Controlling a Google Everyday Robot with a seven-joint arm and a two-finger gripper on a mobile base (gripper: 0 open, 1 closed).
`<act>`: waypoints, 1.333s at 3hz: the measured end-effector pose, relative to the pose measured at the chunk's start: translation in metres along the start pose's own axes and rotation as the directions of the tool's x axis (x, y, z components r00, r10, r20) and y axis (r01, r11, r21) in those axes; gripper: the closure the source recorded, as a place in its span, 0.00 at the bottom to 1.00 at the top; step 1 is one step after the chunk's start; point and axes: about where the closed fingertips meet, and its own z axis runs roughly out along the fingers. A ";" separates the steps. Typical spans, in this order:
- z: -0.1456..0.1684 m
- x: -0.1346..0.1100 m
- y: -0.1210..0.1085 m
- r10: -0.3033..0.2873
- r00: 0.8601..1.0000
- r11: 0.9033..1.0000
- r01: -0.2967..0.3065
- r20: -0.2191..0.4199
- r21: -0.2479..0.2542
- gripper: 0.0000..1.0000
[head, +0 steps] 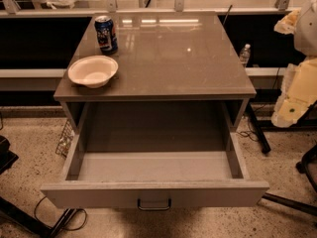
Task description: Close top drawer
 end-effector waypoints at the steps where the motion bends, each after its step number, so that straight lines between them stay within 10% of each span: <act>1: 0.000 0.000 0.000 0.000 1.000 1.000 0.000 0.000 0.000 0.00; 4: 0.063 0.101 0.074 0.159 0.984 0.987 -0.159 0.083 -0.010 0.00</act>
Offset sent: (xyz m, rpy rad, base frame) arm -0.0412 -0.0501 -0.0726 0.1102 0.0483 -0.0874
